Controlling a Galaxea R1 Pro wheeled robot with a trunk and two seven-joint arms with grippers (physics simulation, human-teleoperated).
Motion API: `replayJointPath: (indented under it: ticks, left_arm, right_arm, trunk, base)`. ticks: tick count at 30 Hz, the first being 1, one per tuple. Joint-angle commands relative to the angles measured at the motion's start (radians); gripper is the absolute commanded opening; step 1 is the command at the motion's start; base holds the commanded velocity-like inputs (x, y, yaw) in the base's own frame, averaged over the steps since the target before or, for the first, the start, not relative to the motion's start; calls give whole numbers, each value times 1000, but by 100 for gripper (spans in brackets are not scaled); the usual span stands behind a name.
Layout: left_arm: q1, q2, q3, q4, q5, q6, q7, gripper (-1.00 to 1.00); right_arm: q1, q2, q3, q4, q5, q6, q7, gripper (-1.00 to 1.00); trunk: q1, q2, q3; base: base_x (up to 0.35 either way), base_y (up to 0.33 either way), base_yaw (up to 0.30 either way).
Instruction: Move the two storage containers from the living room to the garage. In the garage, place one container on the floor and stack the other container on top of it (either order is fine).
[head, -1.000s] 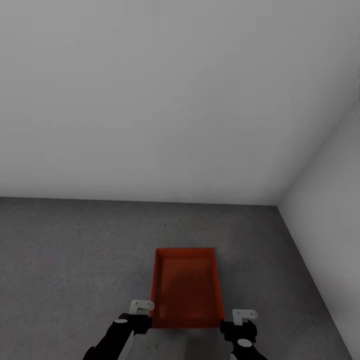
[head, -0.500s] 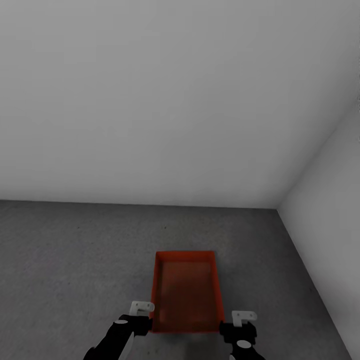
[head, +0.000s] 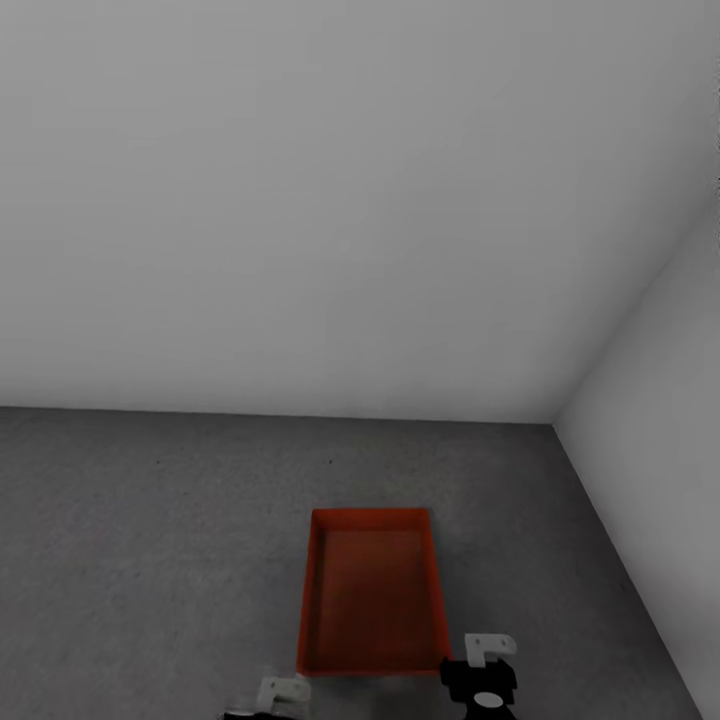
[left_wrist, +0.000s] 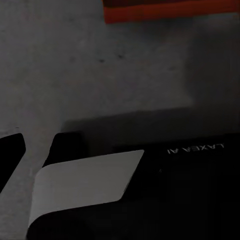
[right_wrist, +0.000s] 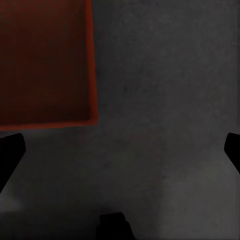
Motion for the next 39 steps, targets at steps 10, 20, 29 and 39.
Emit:
replayJointPath:
  ticks: [10, 20, 29, 39]
  left_arm:
    - [0, 33, 2, 247, 113, -164, 2, 100]
    - [4, 52, 2, 286, 130, -180, 2, 100]
    - [9, 66, 2, 290, 133, -184, 2, 100]
    - [13, 69, 2, 290, 159, -184, 1, 100]
  right_arm:
    - [7, -1, 9, 27, -9, 3, -2, 100]
    - [10, -3, 9, 44, -10, 14, -6, 100]
    - [9, -4, 9, 44, -9, 15, -4, 100]
    - [9, -4, 9, 44, -9, 16, -4, 100]
  trunk:
    - [0, 0, 15]
    - [0, 0, 22]
    - [0, 0, 23]
    - [0, 0, 23]
  base:
    - [0, 0, 0]
    - [0, 0, 0]
    - [0, 0, 0]
    - [0, 0, 0]
